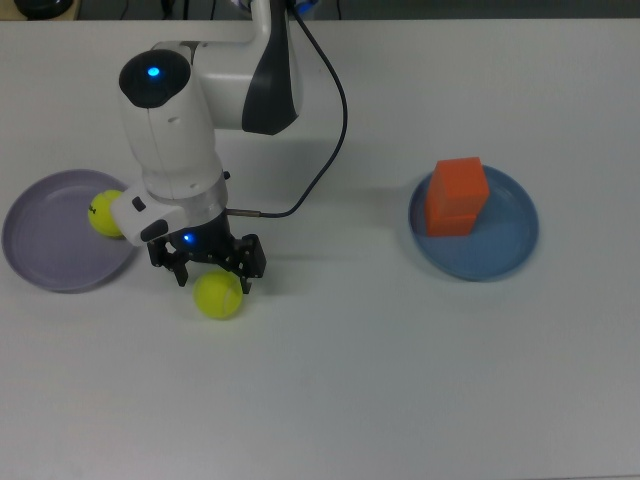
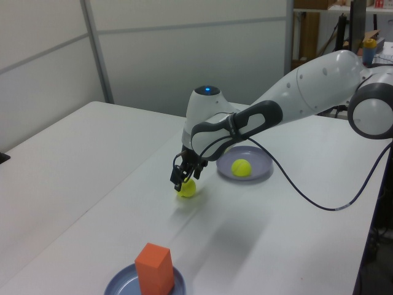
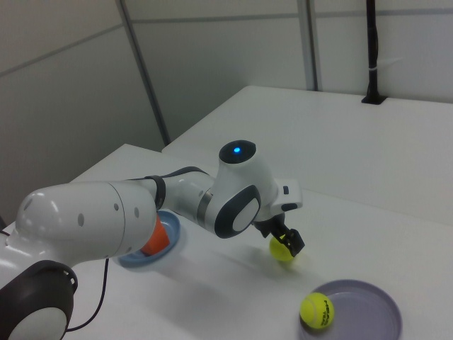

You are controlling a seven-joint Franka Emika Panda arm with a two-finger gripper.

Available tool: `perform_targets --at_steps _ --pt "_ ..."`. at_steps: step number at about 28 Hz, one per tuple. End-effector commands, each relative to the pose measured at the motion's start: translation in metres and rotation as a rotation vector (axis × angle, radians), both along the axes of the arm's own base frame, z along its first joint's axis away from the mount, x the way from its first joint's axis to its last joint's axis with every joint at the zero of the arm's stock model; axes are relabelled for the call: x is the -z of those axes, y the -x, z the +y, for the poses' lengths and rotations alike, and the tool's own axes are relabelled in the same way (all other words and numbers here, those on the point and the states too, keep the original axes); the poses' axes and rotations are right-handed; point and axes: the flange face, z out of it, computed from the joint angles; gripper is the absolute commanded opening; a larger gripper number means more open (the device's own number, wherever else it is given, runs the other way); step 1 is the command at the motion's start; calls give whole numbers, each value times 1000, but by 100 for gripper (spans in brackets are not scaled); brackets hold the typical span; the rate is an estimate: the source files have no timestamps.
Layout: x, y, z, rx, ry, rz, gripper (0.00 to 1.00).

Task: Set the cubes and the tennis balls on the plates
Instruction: 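Carry the second ball onto the lavender plate beside the first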

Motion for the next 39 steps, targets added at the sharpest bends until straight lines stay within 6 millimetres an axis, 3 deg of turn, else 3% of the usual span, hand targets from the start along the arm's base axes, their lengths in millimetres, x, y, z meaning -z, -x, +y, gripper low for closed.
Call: perform_targets --at_steps 1,3,5,11,12,14,17,21,23,29,33,39 --pt "7 -5 12 1 -17 -3 100" --pt "12 -4 12 3 -17 5 100" --pt "12 -5 13 2 -19 -1 91" --pt "12 -8 11 7 -23 -31 49" --pt "11 -8 11 8 -24 -32 34" --pt "10 -8 9 10 -23 -34 18" --pt "2 -9 6 8 -22 -45 1" --pt "-31 -8 -4 20 -21 -87 0" --pt "-49 -7 -22 45 -18 -99 1" --pt "-73 0 -79 117 1 -65 1" --pt "-71 8 -127 152 44 -32 1" --pt "-50 19 -170 176 87 9 1"
